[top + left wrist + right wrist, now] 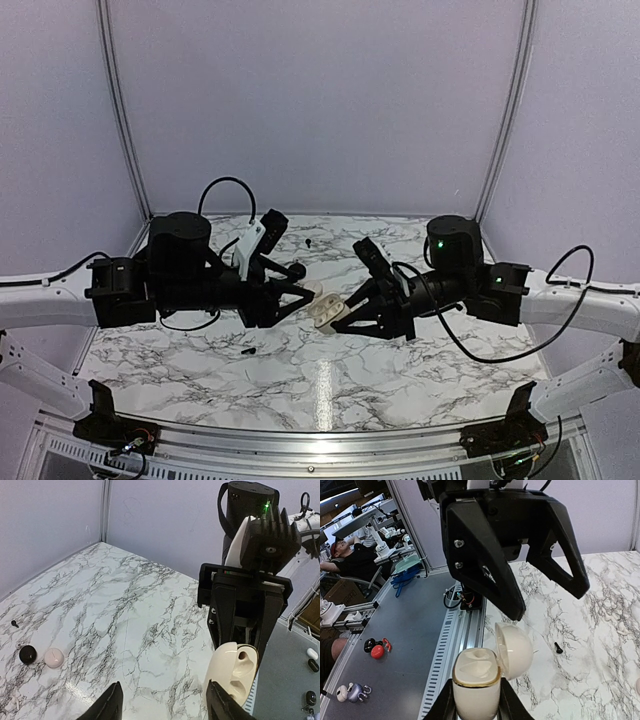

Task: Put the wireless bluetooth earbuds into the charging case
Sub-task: Open the charging case at the center of the board, then pick up the left earbud from the center of the board.

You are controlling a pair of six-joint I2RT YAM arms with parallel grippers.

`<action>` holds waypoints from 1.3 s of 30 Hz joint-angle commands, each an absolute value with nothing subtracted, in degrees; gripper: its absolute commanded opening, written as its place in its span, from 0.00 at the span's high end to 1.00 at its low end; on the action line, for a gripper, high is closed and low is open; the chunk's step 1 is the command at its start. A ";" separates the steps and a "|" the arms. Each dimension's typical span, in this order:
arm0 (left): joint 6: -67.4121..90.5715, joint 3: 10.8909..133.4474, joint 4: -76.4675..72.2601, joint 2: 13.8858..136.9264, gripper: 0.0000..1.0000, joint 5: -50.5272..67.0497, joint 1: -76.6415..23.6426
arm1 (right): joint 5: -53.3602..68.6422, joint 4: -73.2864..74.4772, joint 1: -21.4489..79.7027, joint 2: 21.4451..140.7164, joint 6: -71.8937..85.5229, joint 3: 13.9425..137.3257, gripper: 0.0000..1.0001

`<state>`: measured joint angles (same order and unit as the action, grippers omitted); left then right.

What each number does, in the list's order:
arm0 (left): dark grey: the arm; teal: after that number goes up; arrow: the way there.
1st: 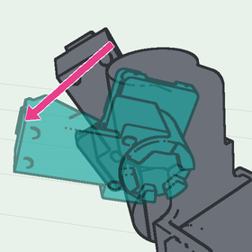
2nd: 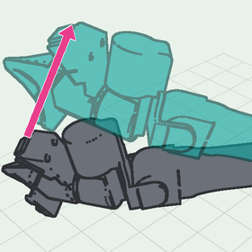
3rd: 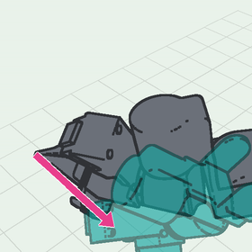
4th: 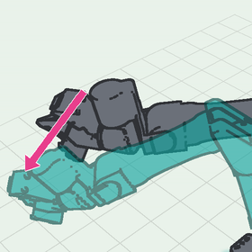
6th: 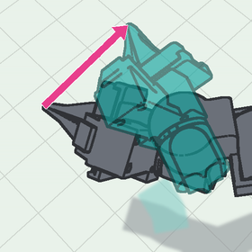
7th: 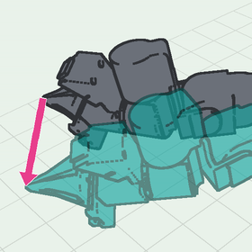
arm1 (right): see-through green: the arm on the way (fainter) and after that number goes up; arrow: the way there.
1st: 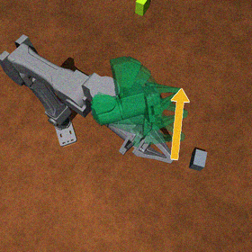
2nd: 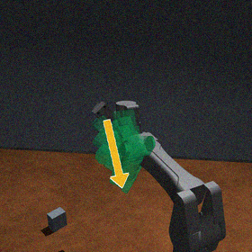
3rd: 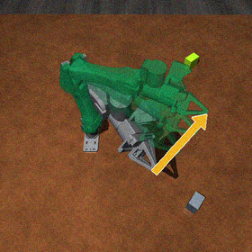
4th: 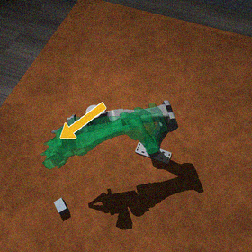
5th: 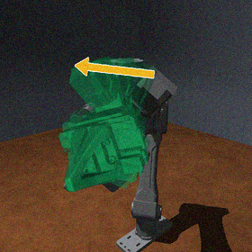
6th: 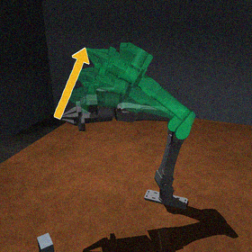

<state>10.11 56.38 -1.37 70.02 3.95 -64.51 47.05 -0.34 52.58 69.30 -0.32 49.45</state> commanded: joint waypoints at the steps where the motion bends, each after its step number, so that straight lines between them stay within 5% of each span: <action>1: 11.34 55.05 -2.81 68.66 0.42 3.03 -63.68 | 48.33 -1.57 53.04 68.46 -1.70 49.57 1.00; 11: 17.56 49.75 -2.70 64.89 0.38 4.92 -53.86 | 47.39 -6.89 51.04 66.79 2.32 46.81 1.00; 19: 20.87 51.32 14.67 72.27 0.38 5.61 -37.89 | 49.04 -8.58 47.27 65.08 3.69 44.89 1.00; 39: 0.35 78.02 35.54 104.30 0.41 3.65 -29.80 | 51.45 -5.34 47.23 66.50 -0.94 45.16 1.00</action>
<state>4.38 72.10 31.66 99.72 1.58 -29.98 50.35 -4.89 47.62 66.11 -0.25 44.69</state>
